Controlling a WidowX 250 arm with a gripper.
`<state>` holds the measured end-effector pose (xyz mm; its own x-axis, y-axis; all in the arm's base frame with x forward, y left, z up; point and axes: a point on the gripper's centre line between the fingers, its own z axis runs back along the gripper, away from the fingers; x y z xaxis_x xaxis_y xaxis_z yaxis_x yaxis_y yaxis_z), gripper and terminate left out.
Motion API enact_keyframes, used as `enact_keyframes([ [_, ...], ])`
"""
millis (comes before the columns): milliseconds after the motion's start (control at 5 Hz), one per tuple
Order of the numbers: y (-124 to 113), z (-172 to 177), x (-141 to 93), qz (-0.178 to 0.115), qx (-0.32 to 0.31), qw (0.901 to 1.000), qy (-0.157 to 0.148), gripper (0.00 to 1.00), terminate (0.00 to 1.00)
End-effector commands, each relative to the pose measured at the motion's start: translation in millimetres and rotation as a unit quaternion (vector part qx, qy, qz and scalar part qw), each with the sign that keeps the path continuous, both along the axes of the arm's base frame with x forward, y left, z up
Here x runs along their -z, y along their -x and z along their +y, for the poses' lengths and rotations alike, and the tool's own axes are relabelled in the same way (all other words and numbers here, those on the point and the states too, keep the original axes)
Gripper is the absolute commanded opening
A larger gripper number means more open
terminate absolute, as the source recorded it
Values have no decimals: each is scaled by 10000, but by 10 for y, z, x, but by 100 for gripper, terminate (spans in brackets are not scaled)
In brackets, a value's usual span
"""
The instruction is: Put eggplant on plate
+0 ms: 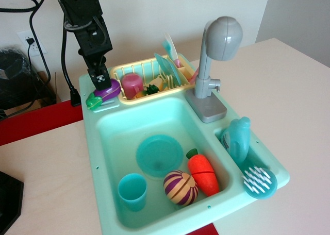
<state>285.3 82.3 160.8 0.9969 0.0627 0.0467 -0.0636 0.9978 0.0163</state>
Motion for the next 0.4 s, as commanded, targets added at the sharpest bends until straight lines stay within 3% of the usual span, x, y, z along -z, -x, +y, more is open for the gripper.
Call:
enact_keyframes([
  [0, -9, 27, 5, -58, -118, 9998, -173, 100, 0],
  [200, 5, 24, 108, 44, -119, 9997, -211, 100, 0],
])
